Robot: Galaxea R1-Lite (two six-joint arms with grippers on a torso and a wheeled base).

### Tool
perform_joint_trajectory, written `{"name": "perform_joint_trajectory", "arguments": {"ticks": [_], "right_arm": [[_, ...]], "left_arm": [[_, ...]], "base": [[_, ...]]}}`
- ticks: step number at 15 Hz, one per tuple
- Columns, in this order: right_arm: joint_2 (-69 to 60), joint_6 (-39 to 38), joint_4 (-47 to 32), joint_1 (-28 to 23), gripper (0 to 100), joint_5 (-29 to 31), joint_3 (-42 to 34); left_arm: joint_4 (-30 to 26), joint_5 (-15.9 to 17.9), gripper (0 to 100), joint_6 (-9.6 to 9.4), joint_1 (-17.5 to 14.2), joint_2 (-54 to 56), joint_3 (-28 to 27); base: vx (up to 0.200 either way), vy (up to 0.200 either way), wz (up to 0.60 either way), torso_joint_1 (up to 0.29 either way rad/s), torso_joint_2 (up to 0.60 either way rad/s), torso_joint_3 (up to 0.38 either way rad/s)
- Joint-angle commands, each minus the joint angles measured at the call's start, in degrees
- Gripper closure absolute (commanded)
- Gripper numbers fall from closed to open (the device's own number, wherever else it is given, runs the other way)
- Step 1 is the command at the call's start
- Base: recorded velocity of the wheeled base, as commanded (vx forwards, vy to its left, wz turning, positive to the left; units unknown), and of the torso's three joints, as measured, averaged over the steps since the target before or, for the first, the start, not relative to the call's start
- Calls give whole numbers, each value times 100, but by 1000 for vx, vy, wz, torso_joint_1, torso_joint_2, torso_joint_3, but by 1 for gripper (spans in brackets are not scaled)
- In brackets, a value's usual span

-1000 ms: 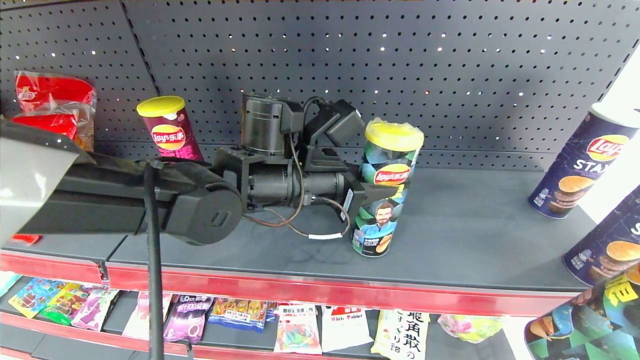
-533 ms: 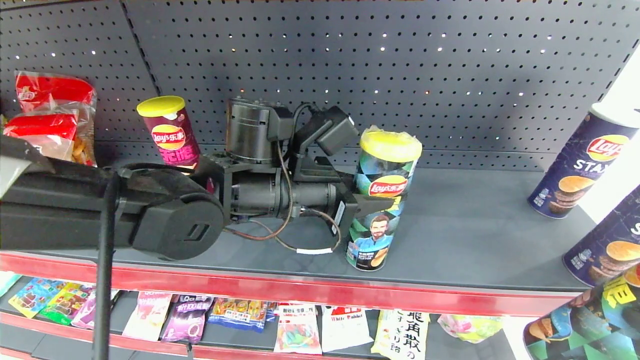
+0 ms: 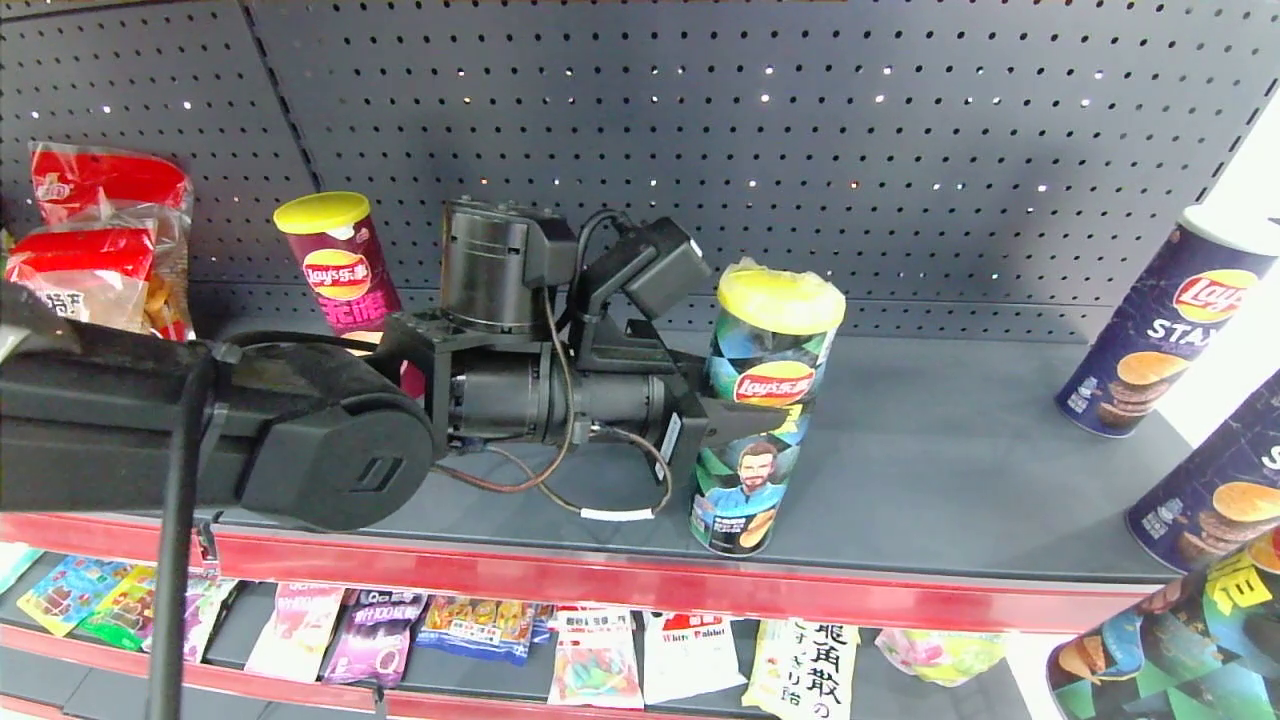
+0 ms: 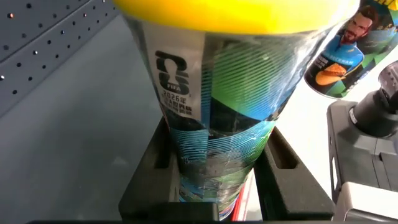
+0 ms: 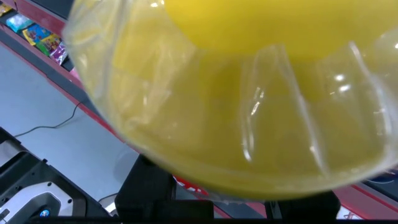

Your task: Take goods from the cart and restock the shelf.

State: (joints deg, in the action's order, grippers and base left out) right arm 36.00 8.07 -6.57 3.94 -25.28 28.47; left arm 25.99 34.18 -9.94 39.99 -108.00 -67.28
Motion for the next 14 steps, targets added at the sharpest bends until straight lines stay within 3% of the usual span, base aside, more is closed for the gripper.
{"name": "perform_joint_trajectory", "arguments": {"ticks": [1, 14], "right_arm": [[4, 2, -2, 2, 100, 6, 10], [-5, 2, -2, 2, 100, 6, 1]], "left_arm": [[3, -8, 100, -8, 1, 7, 66], [11, -78, 100, 18, 80, 15, 277]], "base": [[0, 0, 0, 0, 0, 0], [0, 0, 0, 0, 0, 0]]}}
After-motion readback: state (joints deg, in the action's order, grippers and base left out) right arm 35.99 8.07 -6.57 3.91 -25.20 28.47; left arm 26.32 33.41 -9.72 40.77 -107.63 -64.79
